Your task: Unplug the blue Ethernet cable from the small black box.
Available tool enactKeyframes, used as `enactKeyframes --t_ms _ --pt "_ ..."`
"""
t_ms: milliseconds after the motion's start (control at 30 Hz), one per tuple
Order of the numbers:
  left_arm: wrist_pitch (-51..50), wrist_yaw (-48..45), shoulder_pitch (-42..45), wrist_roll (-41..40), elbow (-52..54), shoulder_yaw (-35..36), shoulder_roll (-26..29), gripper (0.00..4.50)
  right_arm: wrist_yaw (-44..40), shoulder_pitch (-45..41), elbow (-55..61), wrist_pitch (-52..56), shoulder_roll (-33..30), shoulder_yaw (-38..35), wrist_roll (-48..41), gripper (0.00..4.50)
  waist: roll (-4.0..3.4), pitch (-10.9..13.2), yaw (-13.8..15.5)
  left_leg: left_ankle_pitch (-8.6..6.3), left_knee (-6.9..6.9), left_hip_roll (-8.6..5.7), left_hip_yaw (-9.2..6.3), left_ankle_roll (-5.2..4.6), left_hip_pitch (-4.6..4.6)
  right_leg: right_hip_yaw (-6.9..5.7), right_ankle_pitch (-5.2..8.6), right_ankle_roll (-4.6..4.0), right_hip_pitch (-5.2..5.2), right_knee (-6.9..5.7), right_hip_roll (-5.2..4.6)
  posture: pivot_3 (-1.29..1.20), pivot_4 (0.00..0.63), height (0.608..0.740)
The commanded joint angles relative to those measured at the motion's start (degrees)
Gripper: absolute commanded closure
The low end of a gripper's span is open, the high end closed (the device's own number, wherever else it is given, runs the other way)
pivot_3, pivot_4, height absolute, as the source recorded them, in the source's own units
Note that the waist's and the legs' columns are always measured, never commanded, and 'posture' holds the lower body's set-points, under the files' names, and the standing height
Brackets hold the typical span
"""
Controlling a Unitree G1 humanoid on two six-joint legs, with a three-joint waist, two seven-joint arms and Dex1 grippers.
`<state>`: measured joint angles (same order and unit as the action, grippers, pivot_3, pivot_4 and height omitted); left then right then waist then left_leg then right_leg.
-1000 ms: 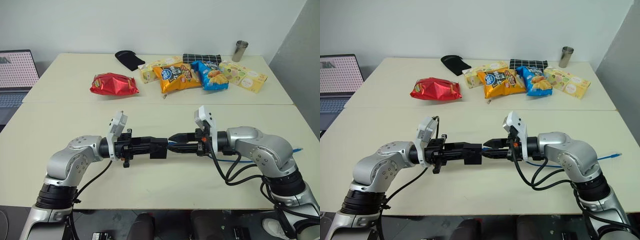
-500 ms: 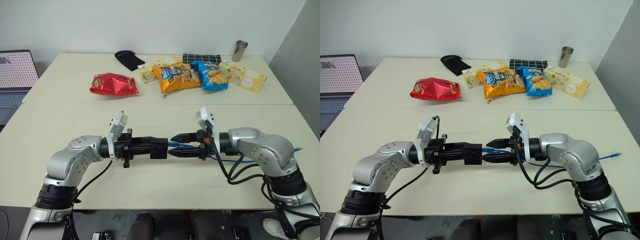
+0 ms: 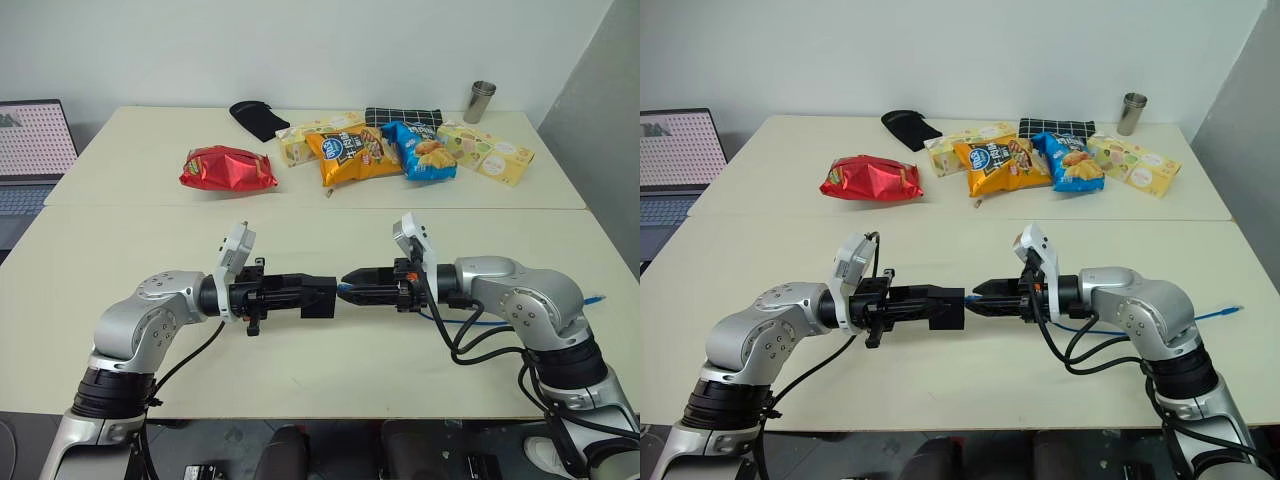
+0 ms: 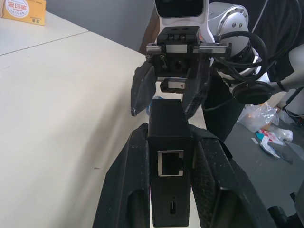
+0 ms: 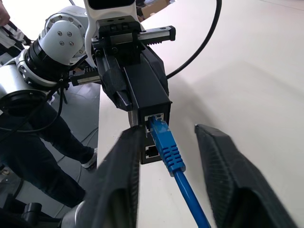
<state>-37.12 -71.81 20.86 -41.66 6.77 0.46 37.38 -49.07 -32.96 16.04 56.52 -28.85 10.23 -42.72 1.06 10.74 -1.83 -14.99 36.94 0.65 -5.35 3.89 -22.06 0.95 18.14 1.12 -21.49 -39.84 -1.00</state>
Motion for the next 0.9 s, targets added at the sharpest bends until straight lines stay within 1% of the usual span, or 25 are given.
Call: enactKeyframes --t_ms 33,100,167,433,600,700,800,900 --pt "0.14 -0.67 0.06 -1.22 2.38 0.51 -0.08 3.71 -1.29 -0.53 0.77 -1.27 -0.68 -0.76 0.21 3.73 0.00 0.00 0.00 0.00 0.00 0.00 0.00 0.00 0.00 0.00 0.00 0.00 0.00 0.00 0.00 0.00 0.150 0.740" --pt "0.08 -0.74 0.05 -1.34 2.39 0.54 -0.11 3.71 -1.79 -0.76 0.48 -1.39 -0.82 -0.74 0.45 4.28 0.00 0.00 0.00 0.00 0.00 0.00 0.00 0.00 0.00 0.00 0.00 0.00 0.00 0.00 0.00 0.00 0.150 0.740" --pt "-0.03 -1.00 -0.08 -1.60 2.57 0.56 -0.11 3.71 -2.47 -1.35 -0.14 -1.57 -0.97 -0.60 0.76 4.44 0.00 0.00 0.00 0.00 0.00 0.00 0.00 0.00 0.00 0.00 0.00 0.00 0.00 0.00 0.00 0.00 0.150 0.740" --pt "-0.05 -1.69 -1.15 -1.89 3.44 0.38 0.18 3.71 -5.25 -2.64 -1.53 -1.42 -1.68 0.56 1.78 4.44 0.00 0.00 -0.01 0.00 0.00 0.00 0.01 0.00 0.00 0.00 0.00 0.00 -0.01 0.01 0.01 0.00 0.150 0.740" --pt "1.59 -1.69 -2.77 -0.20 2.96 1.15 1.46 3.71 -7.75 -2.10 -2.88 -1.28 -4.39 0.61 2.07 4.44 0.00 0.00 0.00 0.00 -0.02 0.01 0.00 0.00 -0.01 0.00 0.00 0.00 -0.01 0.04 0.01 0.00 0.150 0.740" --pt "4.22 -1.90 -4.09 2.36 2.22 1.03 2.41 3.71 -8.80 -1.33 -3.52 -1.06 -6.40 -0.21 2.05 4.44 0.00 0.00 0.02 0.00 -0.01 0.00 -0.02 0.00 -0.03 -0.02 0.00 0.00 -0.01 0.05 0.00 0.00 0.150 0.740" --pt "4.94 -1.53 -5.50 2.55 2.15 1.38 2.54 3.71 -9.11 -0.64 -3.86 -1.26 -7.87 -0.88 1.96 4.44 -0.01 0.01 0.02 0.00 -0.02 -0.01 0.01 0.00 -0.03 0.00 0.00 0.00 0.00 0.08 -0.01 0.00 0.150 0.740" --pt "5.06 -0.92 -6.08 2.32 2.37 1.79 2.40 3.71 -8.80 -0.16 -3.84 -1.37 -8.05 -1.55 2.05 4.44 -0.01 0.01 0.03 -0.01 -0.02 0.00 -0.01 -0.01 -0.06 -0.01 0.00 0.00 -0.02 0.09 -0.01 0.00 0.150 0.740"
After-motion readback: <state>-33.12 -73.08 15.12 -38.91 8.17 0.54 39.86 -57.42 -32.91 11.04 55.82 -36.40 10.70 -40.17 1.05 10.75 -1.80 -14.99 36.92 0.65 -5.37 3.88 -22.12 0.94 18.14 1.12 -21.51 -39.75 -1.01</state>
